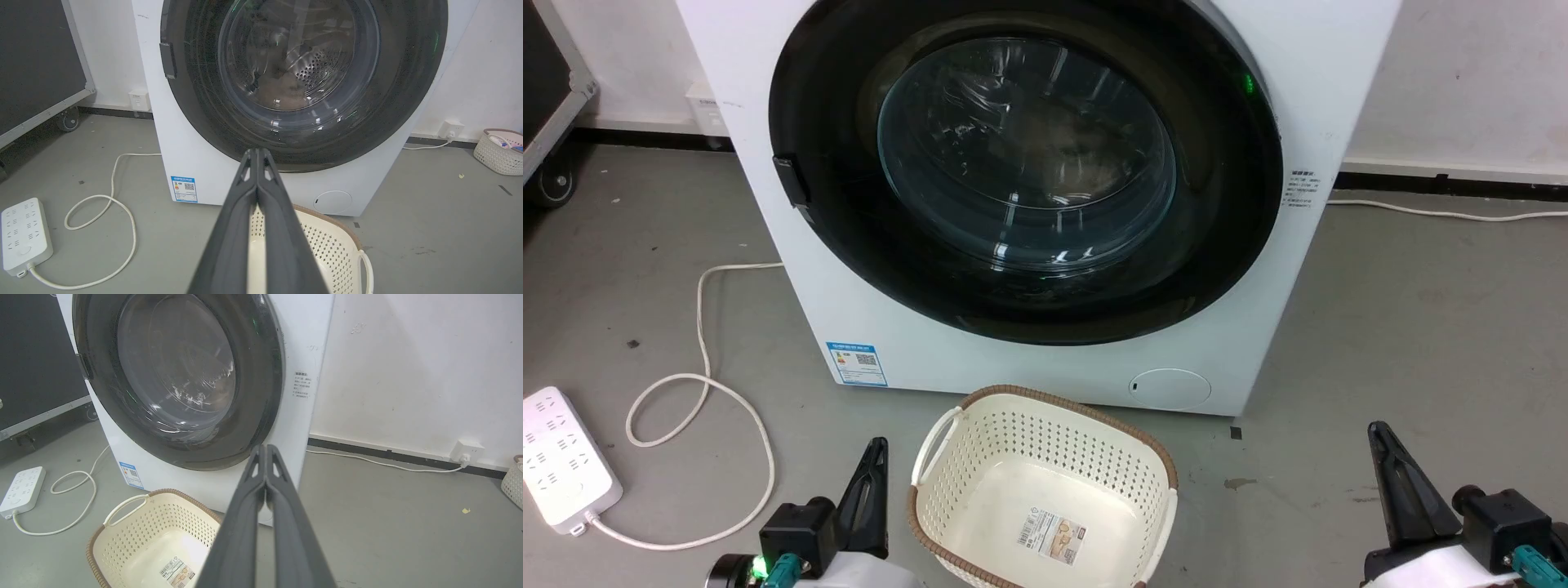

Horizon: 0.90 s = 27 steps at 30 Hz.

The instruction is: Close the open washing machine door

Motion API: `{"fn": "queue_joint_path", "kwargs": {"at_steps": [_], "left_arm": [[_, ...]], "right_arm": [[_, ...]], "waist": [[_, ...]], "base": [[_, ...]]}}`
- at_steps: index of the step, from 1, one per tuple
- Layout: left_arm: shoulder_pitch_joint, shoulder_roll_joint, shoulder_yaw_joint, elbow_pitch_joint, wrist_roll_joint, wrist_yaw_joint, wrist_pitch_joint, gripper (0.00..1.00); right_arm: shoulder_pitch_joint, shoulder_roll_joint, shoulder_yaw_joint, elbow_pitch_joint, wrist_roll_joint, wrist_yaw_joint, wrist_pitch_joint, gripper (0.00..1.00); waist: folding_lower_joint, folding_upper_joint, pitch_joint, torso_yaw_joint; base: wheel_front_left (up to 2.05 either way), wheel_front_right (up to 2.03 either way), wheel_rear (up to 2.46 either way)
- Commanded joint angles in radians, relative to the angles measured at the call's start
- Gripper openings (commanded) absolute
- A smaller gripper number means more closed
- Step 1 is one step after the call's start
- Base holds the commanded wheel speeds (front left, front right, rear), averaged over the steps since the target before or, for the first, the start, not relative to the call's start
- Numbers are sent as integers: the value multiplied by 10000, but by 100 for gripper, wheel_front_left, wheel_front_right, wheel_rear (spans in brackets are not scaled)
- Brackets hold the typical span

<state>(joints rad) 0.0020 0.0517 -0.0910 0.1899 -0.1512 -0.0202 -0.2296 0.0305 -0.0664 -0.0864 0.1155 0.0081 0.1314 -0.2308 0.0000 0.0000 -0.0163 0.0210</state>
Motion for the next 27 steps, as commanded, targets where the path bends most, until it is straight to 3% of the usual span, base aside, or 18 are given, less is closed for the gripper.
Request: {"fn": "queue_joint_path", "kwargs": {"at_steps": [1, 27], "left_arm": [[-1, 2, 26, -66, 92, 22, 36, 0], [-6, -2, 234, -497, 426, 64, 567, 0]], "right_arm": [[-33, 19, 34, -98, -9, -1, 35, 0], [-97, 52, 229, -347, -26, -2, 569, 0]], "waist": [[0, 0, 2, -2], [0, 0, 40, -51]], "base": [[0, 0, 0], [0, 0, 0]]}}
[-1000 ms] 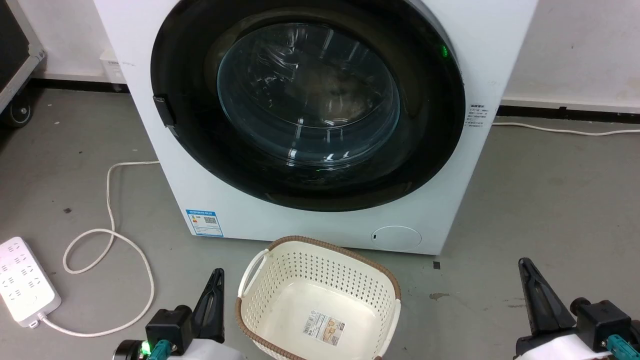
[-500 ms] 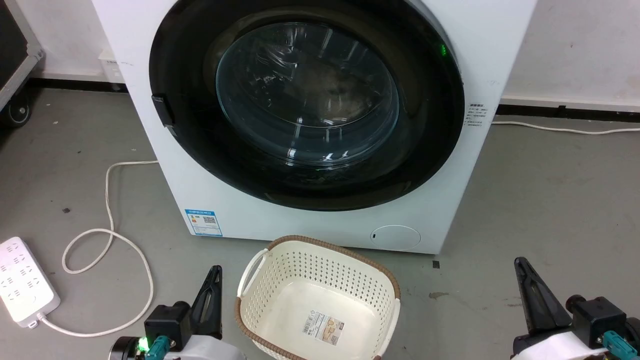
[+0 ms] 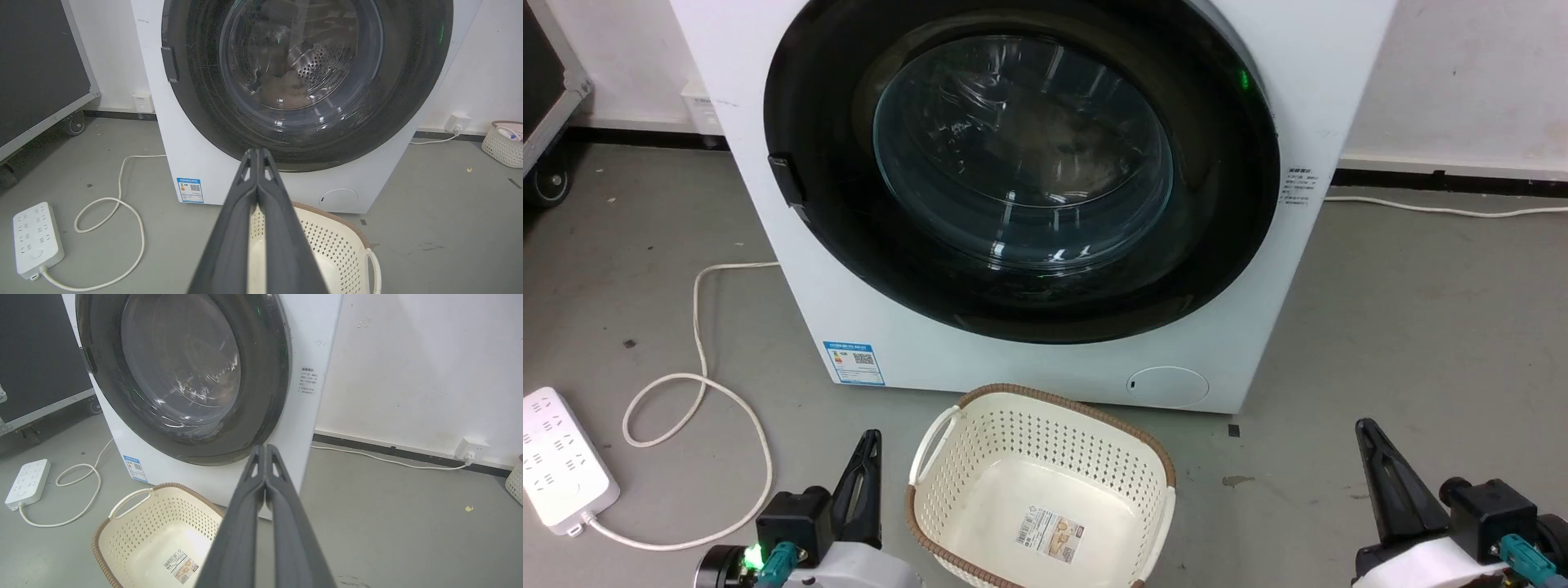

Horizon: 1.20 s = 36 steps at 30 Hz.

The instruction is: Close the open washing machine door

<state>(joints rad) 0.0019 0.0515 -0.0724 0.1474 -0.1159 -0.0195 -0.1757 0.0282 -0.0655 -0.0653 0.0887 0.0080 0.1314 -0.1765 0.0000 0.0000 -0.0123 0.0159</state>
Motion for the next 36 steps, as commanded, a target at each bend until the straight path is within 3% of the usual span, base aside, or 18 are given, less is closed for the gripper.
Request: {"fn": "queue_joint_path", "kwargs": {"at_steps": [1, 36], "left_arm": [[-5, 0, 56, -88, 86, 58, 49, 0], [-11, -6, 351, -701, 561, 119, 805, 0]], "right_arm": [[-76, 44, 26, -88, -25, -2, 47, 0], [-168, 92, 303, -441, -49, -5, 808, 0]], "waist": [[0, 0, 2, -2], [0, 0, 56, -72]], "base": [[0, 0, 0], [0, 0, 0]]}}
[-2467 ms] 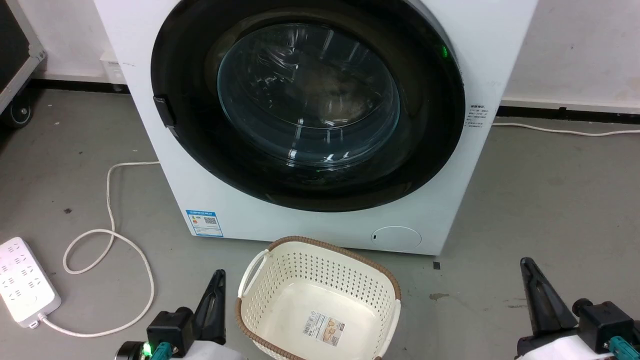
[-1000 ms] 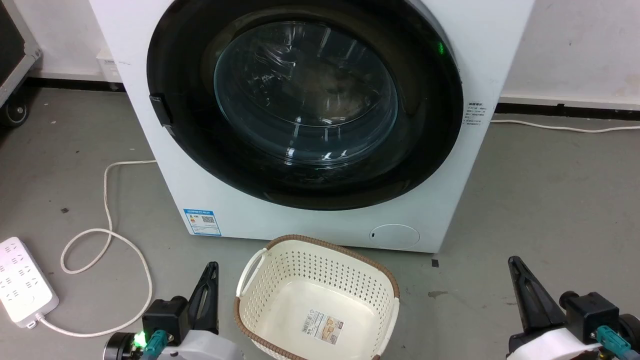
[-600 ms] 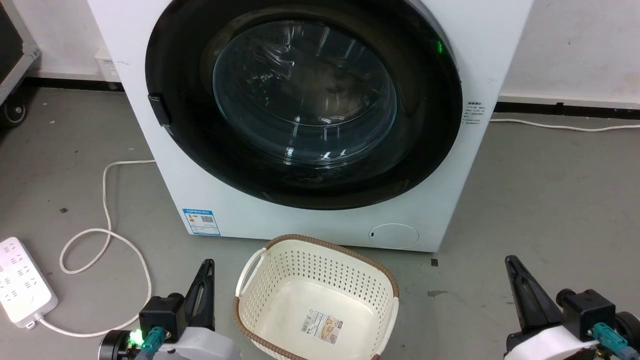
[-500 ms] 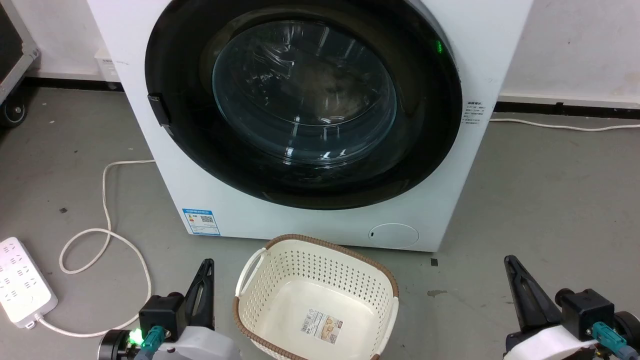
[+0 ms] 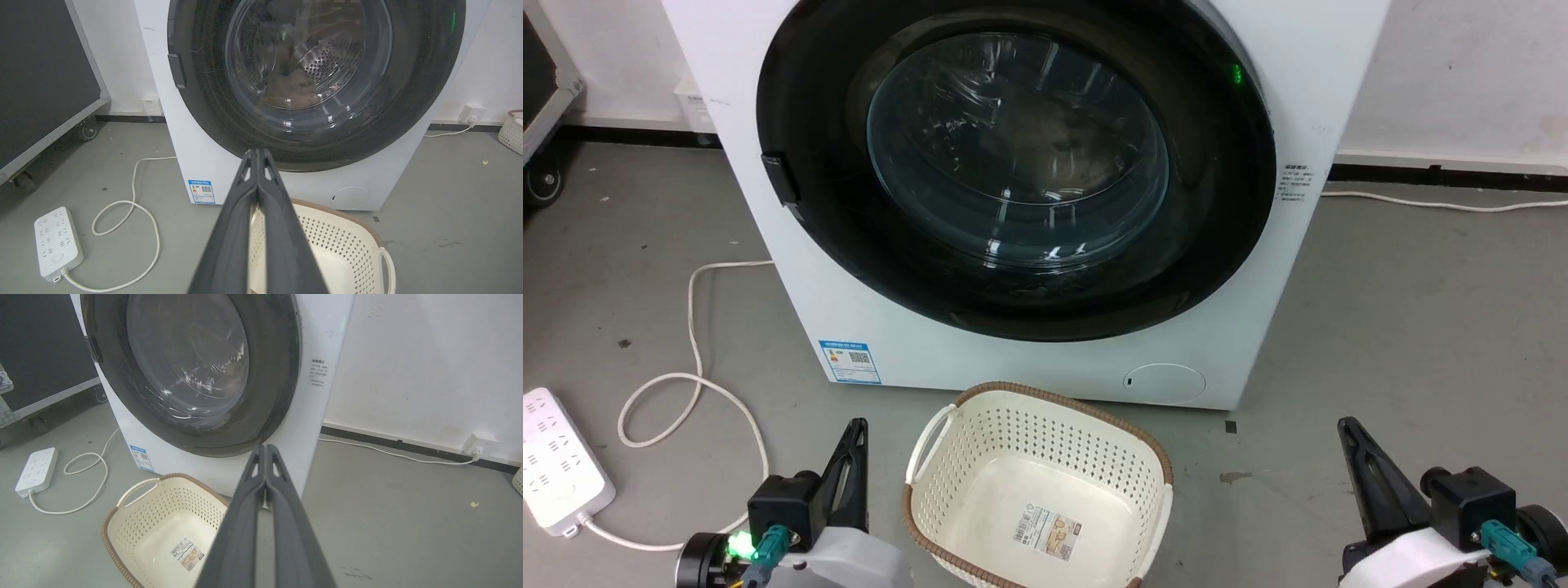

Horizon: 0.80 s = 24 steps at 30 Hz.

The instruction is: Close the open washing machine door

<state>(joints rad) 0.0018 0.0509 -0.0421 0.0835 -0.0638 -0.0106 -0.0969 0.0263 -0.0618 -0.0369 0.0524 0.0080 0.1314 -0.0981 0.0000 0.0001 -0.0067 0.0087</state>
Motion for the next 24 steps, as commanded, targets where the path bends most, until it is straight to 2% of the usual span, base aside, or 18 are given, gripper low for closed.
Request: {"fn": "queue_joint_path", "kwargs": {"at_steps": [1, 24], "left_arm": [[-10, 0, 64, -96, 65, 34, 58, 0], [-14, -4, 256, -493, 373, 73, 548, 0]], "right_arm": [[-153, 58, 35, -98, -51, -5, 64, 0], [-212, 89, 214, -327, -66, -6, 557, 0]], "waist": [[0, -1, 3, -3], [0, -1, 38, -48]], "base": [[0, 0, 0], [0, 0, 0]]}}
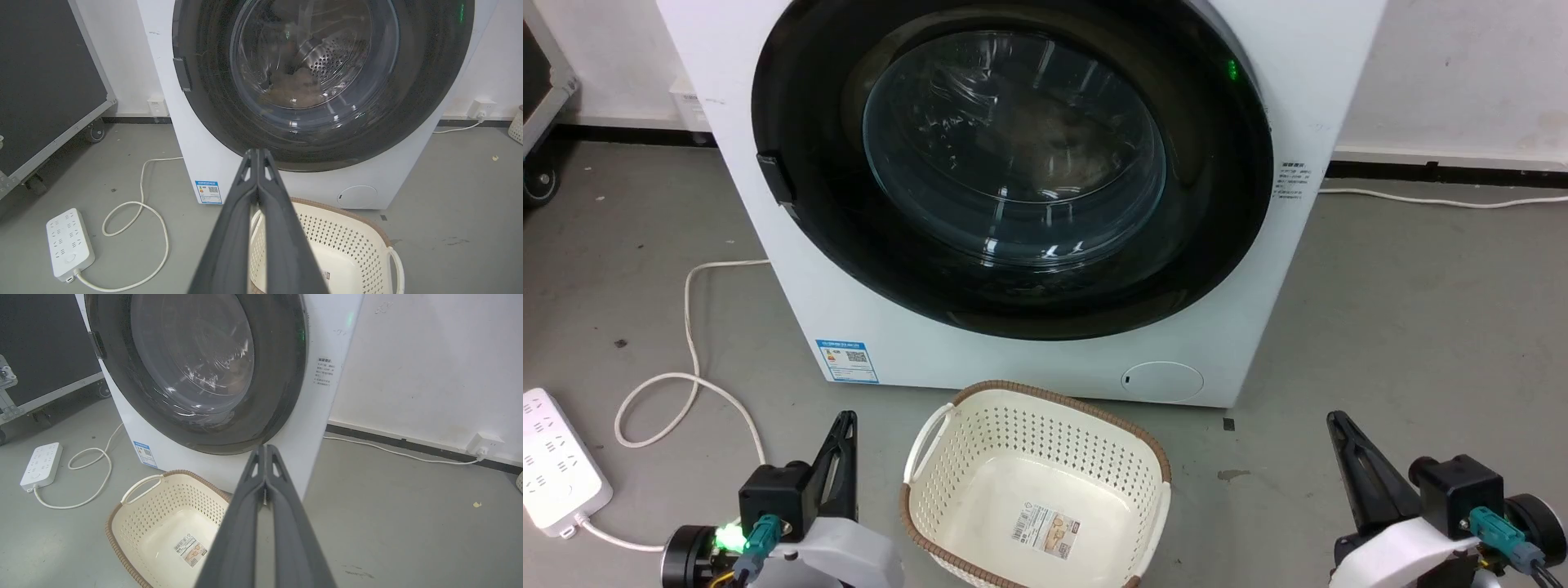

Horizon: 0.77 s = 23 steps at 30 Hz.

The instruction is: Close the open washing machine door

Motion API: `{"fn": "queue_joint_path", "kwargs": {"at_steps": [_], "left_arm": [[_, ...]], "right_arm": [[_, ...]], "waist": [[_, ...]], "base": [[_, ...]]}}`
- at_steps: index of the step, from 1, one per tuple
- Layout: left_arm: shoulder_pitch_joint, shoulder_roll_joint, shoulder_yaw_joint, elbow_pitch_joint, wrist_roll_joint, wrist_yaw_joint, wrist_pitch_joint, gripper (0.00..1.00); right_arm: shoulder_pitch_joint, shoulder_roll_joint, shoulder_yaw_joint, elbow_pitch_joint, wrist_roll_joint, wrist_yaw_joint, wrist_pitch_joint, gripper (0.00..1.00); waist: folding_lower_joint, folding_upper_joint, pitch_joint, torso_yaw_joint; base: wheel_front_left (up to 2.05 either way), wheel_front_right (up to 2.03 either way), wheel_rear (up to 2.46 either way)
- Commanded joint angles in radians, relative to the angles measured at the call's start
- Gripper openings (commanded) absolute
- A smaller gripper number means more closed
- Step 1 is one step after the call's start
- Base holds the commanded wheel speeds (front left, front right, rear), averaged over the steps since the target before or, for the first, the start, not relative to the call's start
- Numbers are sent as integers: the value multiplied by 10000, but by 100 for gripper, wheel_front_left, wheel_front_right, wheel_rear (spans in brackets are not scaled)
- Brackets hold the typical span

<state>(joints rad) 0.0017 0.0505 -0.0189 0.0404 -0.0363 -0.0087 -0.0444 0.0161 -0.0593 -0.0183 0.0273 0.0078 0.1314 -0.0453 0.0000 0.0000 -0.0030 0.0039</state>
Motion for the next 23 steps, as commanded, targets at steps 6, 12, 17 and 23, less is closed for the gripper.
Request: {"fn": "queue_joint_path", "kwargs": {"at_steps": [6, 12, 17, 23], "left_arm": [[-14, -1, 72, -161, 175, 63, 145, 0], [-15, -2, 120, -261, 253, 73, 267, 0], [-16, -2, 160, -343, 317, 81, 370, 0], [-17, -3, 189, -404, 363, 87, 444, 0]], "right_arm": [[-125, 72, 73, -133, -68, -7, 153, 0], [-139, 80, 118, -191, -72, -7, 276, 0], [-152, 87, 156, -239, -75, -7, 379, 0], [-161, 91, 183, -273, -78, -7, 453, 0]], "waist": [[0, 0, 9, -11], [0, 0, 17, -22], [0, 0, 25, -32], [0, 0, 30, -39]], "base": [[0, 0, 0], [0, 0, 0], [0, 0, 0], [0, 0, 0]]}}
